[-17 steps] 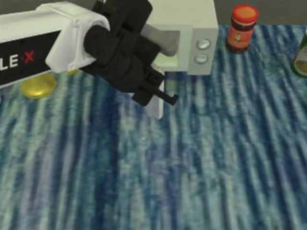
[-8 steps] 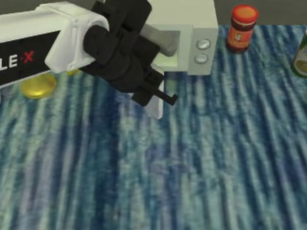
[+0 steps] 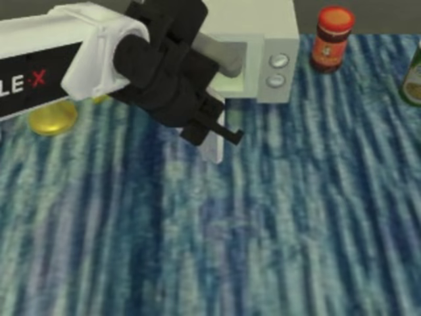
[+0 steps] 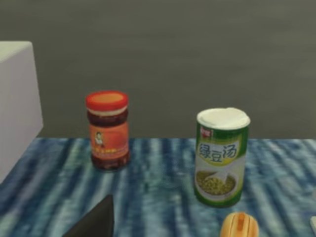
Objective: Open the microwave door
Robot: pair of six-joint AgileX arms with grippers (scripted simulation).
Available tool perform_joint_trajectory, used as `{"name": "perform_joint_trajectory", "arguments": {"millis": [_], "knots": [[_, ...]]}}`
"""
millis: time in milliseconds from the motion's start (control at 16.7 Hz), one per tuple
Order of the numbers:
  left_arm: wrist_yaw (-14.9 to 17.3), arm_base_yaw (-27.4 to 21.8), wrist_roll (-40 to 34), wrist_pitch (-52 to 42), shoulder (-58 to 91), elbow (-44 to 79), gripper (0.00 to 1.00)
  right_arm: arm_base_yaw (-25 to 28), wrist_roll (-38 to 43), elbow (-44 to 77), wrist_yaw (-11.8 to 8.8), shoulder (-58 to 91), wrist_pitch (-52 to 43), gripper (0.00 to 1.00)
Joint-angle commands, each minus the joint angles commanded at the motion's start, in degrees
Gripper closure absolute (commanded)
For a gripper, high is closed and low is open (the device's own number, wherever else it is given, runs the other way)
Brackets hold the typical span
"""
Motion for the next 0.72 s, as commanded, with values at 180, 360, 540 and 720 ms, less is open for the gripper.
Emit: {"name": "perform_joint_trajectory", "arguments": {"millis": [180, 360, 540, 720], "knots": [[0.5, -0.25, -0.09, -0.03, 0.0, -0.23, 1.0, 0.0, 0.0, 0.0, 0.0, 0.0, 0.0, 0.0], [1.95, 0.95, 2.92, -0.1, -1.12, -1.44, 1.0, 0.0, 0.0, 0.0, 0.0, 0.0, 0.0, 0.0], [3.78, 2.37, 6.57, -0.15, -2.47, -2.84, 1.0, 0.0, 0.0, 0.0, 0.0, 0.0, 0.0, 0.0], [4.09, 2.61, 7.16, -0.24, -2.63, -3.15, 1.0, 0.0, 0.0, 0.0, 0.0, 0.0, 0.0, 0.0]]}}
